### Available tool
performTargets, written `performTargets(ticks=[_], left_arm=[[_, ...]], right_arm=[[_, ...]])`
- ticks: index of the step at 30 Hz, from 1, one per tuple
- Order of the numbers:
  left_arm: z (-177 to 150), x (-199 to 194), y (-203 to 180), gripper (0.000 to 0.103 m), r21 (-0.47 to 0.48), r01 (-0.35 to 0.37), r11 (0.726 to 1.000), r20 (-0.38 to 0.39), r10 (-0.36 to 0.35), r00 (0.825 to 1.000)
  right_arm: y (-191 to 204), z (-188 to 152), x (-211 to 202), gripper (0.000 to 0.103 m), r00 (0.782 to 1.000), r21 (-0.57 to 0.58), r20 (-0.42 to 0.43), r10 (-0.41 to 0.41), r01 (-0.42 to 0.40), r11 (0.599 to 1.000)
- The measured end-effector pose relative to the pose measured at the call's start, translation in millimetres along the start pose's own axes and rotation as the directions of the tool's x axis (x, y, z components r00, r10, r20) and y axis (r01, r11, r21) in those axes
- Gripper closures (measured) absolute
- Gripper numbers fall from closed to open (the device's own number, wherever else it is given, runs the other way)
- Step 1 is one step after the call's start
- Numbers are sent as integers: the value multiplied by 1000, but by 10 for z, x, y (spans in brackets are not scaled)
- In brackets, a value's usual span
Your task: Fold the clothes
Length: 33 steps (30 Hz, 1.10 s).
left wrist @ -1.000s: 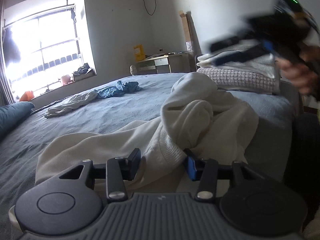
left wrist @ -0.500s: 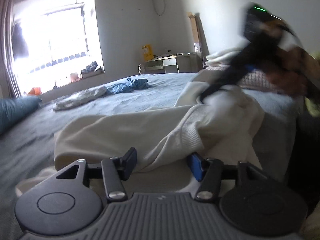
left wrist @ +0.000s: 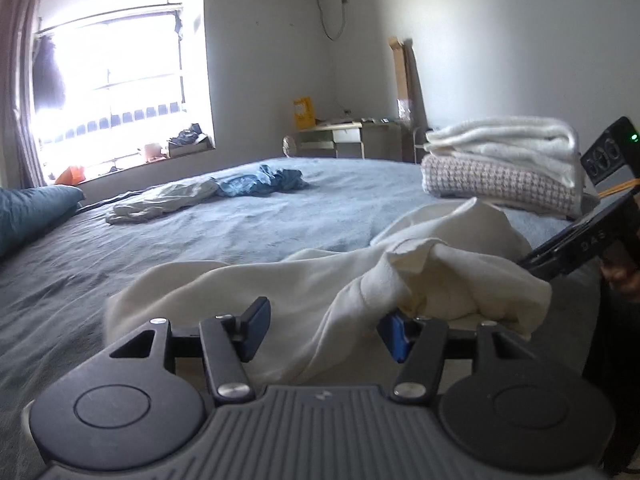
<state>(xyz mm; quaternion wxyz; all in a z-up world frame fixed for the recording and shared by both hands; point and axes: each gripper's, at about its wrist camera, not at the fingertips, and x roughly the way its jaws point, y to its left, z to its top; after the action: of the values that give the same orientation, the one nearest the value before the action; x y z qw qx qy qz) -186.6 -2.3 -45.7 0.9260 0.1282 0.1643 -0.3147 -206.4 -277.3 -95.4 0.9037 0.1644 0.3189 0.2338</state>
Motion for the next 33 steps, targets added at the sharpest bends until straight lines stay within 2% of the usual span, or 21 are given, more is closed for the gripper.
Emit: performTargets(ticks=[2, 4, 7, 9, 12, 15, 17, 20, 24, 28, 30, 33], left_arm=[[22, 122, -69, 55, 29, -5, 1000, -27, 6, 1000], [98, 214, -103, 86, 42, -21, 999, -42, 23, 999], [283, 180, 15, 91, -50, -27, 998, -1, 27, 1000], [446, 76, 176, 93, -144, -26, 989, 57, 34, 998], [673, -129, 483, 93, -285, -42, 958, 131, 83, 988], [809, -332, 827, 93, -415, -60, 908, 164, 140, 976], [808, -413, 967, 93, -456, -65, 888, 168, 157, 973], [714, -446, 1017, 93, -467, -78, 881, 148, 164, 975], [568, -437, 1035, 93, -481, -67, 874, 145, 155, 977], [480, -447, 1102, 91, -503, -40, 864, 161, 139, 977], [453, -451, 1114, 91, -503, -35, 864, 167, 137, 977], [423, -442, 1135, 90, -502, -27, 864, 173, 131, 976]], right_arm=[[-25, -38, -28, 76, 1000, -3, 16, 5, -5, 1000], [-37, -60, -48, 76, 1000, -13, 26, 6, -5, 1000], [-26, -73, -56, 75, 999, -39, 33, 2, -1, 999], [-13, -76, -54, 75, 999, -58, 35, -1, 3, 998], [17, -81, -54, 74, 999, -85, 37, -9, 12, 996], [72, -88, -61, 71, 999, -117, 37, -20, 24, 993], [111, -83, -77, 69, 999, -143, 42, -18, 24, 989], [225, -33, -83, 64, 998, -200, 32, -50, 56, 978], [381, 103, -110, 63, 995, -211, 36, -93, 99, 972], [758, 156, -136, 61, 995, -290, 83, -54, 76, 954], [1000, 119, -108, 50, 995, -365, 95, -16, 50, 930], [1259, 9, 32, 46, 998, -449, 69, 12, 20, 893]])
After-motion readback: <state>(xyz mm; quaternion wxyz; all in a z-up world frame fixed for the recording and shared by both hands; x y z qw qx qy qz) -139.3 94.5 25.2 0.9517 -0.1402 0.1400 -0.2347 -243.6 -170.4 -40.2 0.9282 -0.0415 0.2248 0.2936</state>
